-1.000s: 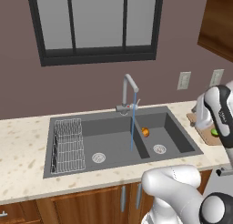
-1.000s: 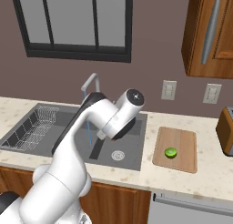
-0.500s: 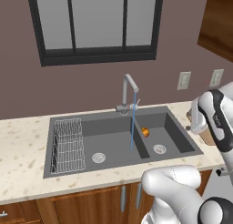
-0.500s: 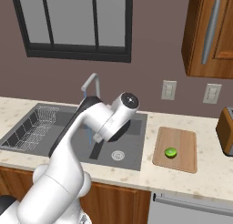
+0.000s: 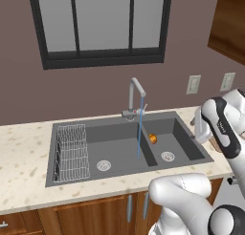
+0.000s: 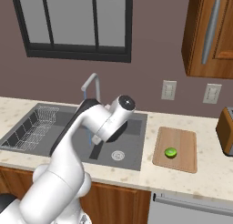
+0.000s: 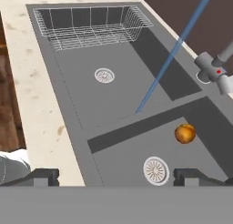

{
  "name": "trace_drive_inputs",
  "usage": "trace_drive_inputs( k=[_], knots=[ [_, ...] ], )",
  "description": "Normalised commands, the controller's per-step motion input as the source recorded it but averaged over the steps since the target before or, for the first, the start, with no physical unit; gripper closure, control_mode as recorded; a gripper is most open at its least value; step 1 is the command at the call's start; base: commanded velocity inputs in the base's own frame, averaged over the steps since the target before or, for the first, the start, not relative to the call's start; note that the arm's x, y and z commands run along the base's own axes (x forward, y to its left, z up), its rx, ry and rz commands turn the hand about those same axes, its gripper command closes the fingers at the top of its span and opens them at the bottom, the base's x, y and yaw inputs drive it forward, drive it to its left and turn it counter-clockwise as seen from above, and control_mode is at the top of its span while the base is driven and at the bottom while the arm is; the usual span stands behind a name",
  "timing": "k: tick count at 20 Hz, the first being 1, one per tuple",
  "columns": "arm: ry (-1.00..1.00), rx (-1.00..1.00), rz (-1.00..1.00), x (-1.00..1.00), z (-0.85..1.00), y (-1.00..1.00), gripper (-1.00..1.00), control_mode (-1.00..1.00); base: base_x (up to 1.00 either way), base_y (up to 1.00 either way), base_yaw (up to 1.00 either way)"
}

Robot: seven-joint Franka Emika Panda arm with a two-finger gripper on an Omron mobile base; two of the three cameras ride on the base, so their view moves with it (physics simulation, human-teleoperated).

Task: Pick the kiwi, peach from the sink and place them on the cutting board to airdry. Then turn off the sink faucet.

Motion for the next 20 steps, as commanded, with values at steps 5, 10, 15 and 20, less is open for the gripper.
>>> trace_drive_inputs(
  k=[5, 10, 15, 20],
  knots=[
    [0.03, 0.00, 0.08, 0.20, -0.18, 0.02, -1.00, -1.00, 0.00, 0.00, 0.00],
    [0.01, 0.00, 0.07, 0.16, -0.22, 0.05, -1.00, -1.00, 0.00, 0.00, 0.00],
    [0.00, 0.00, 0.03, 0.11, -0.23, 0.08, -1.00, -1.00, 0.00, 0.00, 0.00],
    [0.00, 0.00, 0.01, 0.14, -0.19, 0.12, -1.00, -1.00, 0.00, 0.00, 0.00]
  ],
)
